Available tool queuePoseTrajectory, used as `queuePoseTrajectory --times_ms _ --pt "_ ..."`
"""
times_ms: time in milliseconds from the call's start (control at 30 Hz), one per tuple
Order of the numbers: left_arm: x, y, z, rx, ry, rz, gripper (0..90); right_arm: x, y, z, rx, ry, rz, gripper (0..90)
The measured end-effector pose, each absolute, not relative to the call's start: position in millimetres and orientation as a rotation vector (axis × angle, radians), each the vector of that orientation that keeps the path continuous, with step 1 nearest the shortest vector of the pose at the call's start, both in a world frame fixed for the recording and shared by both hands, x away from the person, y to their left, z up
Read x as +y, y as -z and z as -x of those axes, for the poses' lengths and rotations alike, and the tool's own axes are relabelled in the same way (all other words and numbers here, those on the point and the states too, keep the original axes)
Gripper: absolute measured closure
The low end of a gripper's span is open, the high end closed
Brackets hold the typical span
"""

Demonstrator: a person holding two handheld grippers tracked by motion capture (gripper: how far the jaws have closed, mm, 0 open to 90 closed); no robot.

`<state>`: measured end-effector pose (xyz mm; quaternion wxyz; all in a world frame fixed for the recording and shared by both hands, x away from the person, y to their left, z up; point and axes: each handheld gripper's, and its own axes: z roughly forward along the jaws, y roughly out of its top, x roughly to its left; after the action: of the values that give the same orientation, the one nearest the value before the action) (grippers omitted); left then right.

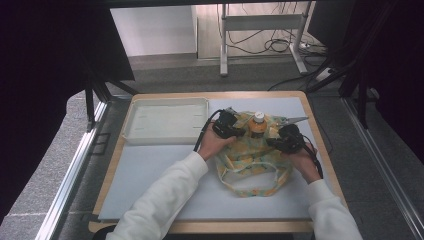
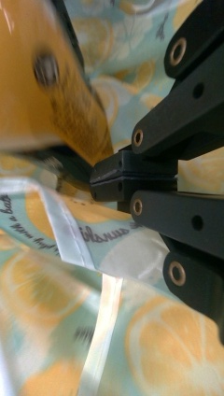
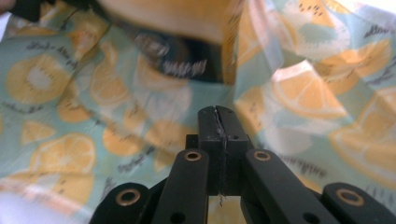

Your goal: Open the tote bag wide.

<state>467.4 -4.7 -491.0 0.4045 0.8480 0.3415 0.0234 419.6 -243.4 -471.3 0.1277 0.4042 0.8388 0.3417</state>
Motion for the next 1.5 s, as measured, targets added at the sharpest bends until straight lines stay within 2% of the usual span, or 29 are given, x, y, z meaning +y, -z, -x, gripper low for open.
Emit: queuePoseTrajectory --times_ms 367,733,1233,1500 --pt "3 510 -466 0.850 0.052 -2.156 89.4 -248 475 -478 2.410 -1.003 -1.313 89.2" --pt "11 515 -463 0.821 0.086 -2.166 89.4 -265 496 -527 2.361 -0.886 -1.489 89.3" --pt "13 516 -460 0.825 0.081 -2.177 89.4 -278 506 -523 2.283 -0.840 -1.539 89.3" --pt "18 510 -457 0.807 0.072 -2.132 89.3 -275 487 -505 2.274 -0.921 -1.440 89.3"
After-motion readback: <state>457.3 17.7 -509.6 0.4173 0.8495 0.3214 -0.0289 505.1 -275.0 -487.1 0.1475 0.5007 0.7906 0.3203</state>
